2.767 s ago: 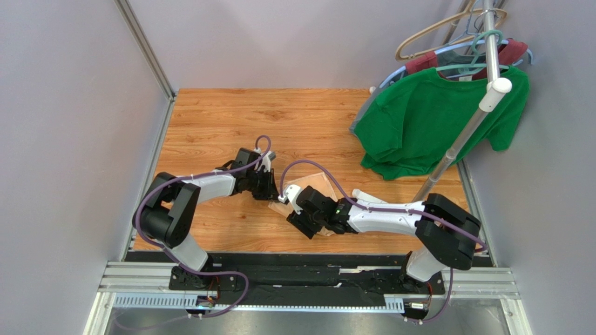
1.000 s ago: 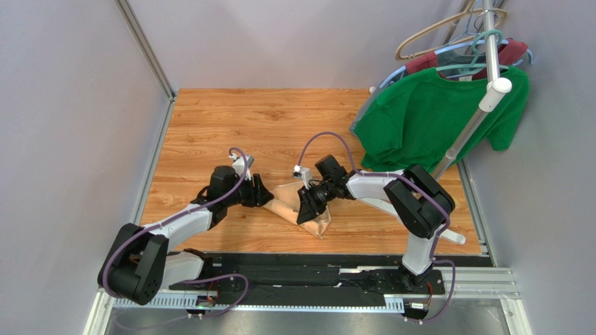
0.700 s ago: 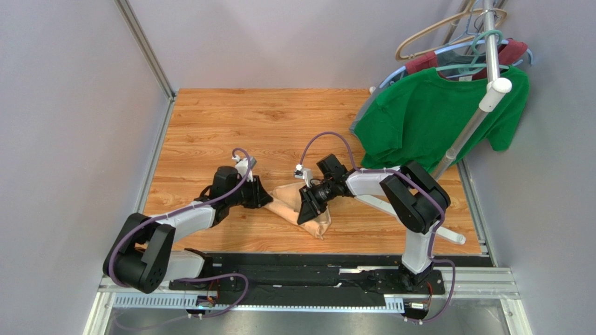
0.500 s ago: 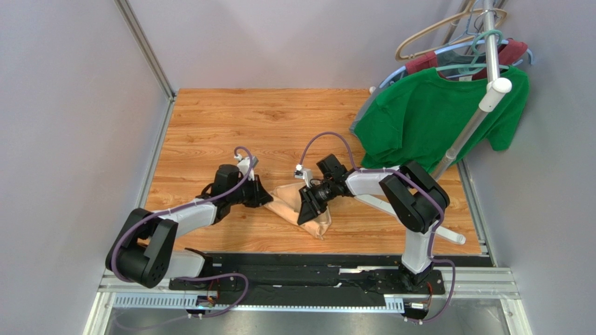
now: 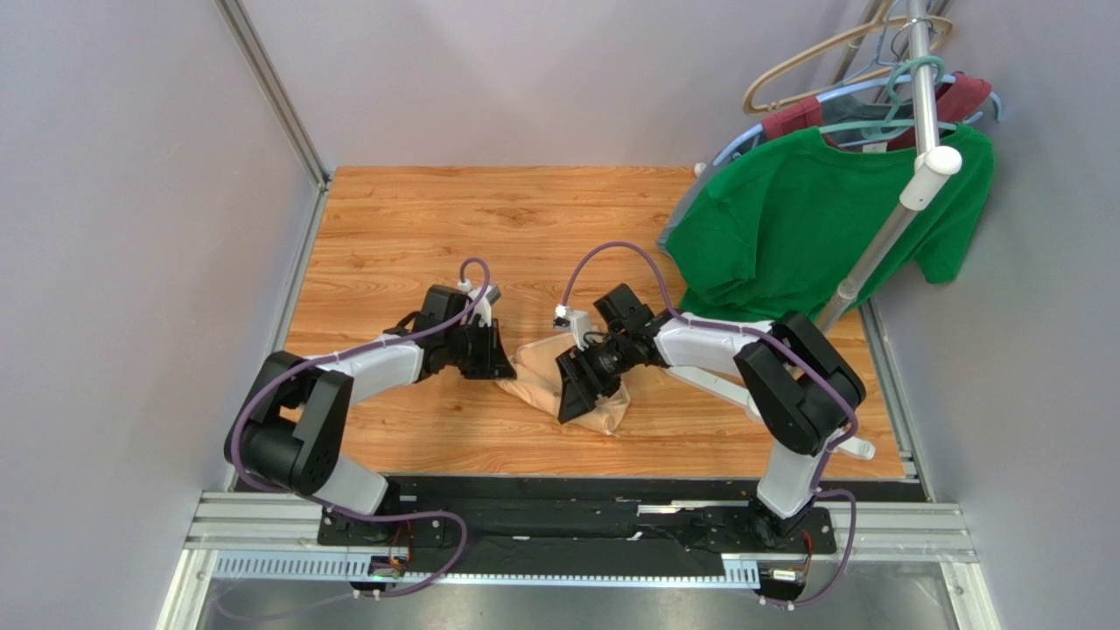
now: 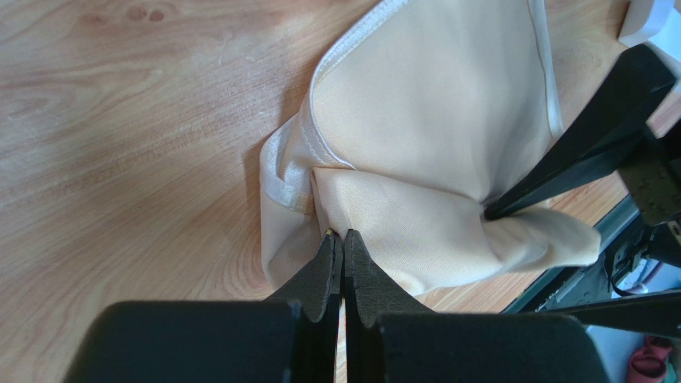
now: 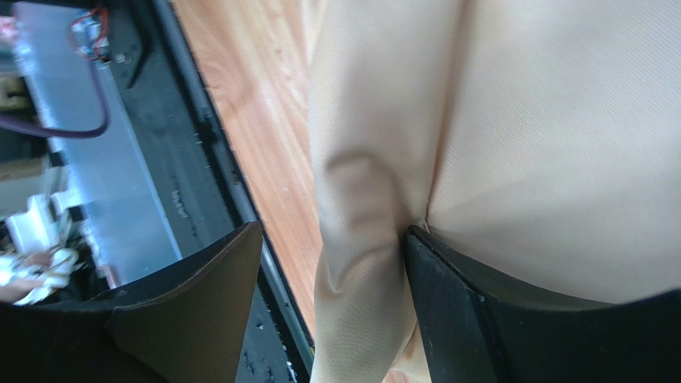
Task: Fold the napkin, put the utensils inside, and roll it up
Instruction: Roll the napkin with the utensil
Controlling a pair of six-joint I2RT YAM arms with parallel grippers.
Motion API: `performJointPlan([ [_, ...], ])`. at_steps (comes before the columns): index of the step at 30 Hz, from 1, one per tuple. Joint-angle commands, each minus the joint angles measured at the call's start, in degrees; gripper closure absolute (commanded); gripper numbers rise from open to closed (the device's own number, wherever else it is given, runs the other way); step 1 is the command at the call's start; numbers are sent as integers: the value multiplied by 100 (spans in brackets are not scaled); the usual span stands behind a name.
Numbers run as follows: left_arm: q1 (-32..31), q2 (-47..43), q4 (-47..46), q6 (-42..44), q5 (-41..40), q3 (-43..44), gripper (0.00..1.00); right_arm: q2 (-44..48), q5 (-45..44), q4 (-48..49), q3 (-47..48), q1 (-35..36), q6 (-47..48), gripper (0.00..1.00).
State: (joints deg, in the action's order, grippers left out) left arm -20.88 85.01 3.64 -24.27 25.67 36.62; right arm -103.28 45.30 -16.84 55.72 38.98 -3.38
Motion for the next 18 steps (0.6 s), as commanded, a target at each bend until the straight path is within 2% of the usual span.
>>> performJointPlan([
  [1, 41, 103, 392, 195, -1, 301, 100, 370, -1488, -601, -35, 21, 153, 26],
  [6, 41, 244, 445, 177, 78, 381, 100, 1002, -2575, -619, -18, 258, 206, 25],
  [11, 41, 323, 524, 177, 105, 486, 100, 1670, -3606, -277, -237, 794, 424, 25],
  [18, 41, 481, 655, 151, 149, 627, 100, 1979, -4703, -206, -466, 1998, 962, 29],
])
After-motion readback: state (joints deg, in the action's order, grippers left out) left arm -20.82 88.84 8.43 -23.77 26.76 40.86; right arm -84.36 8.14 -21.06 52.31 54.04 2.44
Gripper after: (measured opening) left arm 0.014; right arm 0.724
